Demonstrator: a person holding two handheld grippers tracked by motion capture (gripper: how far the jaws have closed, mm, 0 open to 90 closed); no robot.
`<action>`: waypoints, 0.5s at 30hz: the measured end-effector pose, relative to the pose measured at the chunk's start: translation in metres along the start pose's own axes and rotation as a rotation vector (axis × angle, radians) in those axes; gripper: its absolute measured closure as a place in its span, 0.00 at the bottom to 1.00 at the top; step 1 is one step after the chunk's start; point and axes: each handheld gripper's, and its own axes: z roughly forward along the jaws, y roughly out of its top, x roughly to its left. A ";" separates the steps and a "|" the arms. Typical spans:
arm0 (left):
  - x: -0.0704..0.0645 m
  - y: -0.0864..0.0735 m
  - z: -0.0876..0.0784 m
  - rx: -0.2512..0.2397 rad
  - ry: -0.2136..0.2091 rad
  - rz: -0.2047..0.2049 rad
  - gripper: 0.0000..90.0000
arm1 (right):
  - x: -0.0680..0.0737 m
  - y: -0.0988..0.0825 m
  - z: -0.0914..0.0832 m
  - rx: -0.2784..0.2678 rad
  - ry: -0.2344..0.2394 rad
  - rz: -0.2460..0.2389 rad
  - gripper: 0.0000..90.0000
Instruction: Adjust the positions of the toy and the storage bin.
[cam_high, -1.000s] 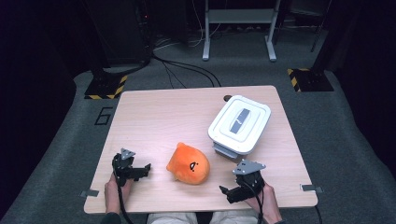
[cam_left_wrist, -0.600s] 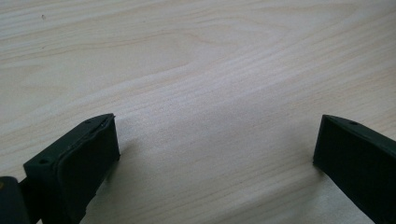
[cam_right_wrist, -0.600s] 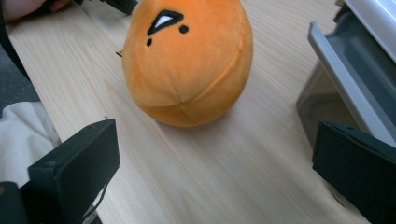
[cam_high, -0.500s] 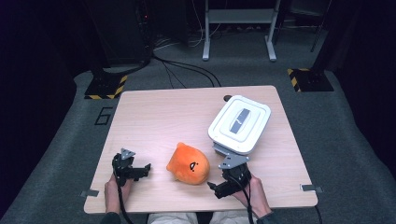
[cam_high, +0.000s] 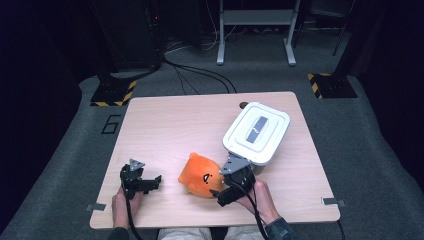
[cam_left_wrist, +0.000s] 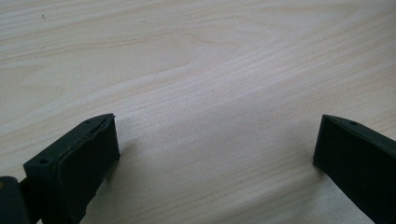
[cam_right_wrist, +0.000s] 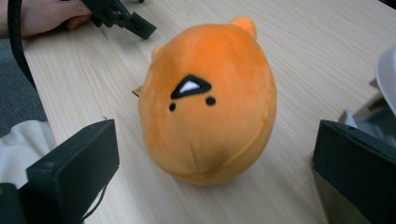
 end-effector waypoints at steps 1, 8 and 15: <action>0.000 0.000 0.000 0.000 0.000 0.000 0.00 | 0.000 0.003 0.002 0.002 -0.001 -0.007 0.00; 0.000 0.000 0.000 0.001 -0.001 0.001 0.00 | 0.004 0.024 0.025 0.042 -0.002 -0.049 0.00; 0.000 0.000 0.000 0.001 -0.001 0.001 0.00 | 0.004 0.036 0.052 0.102 -0.018 -0.084 0.01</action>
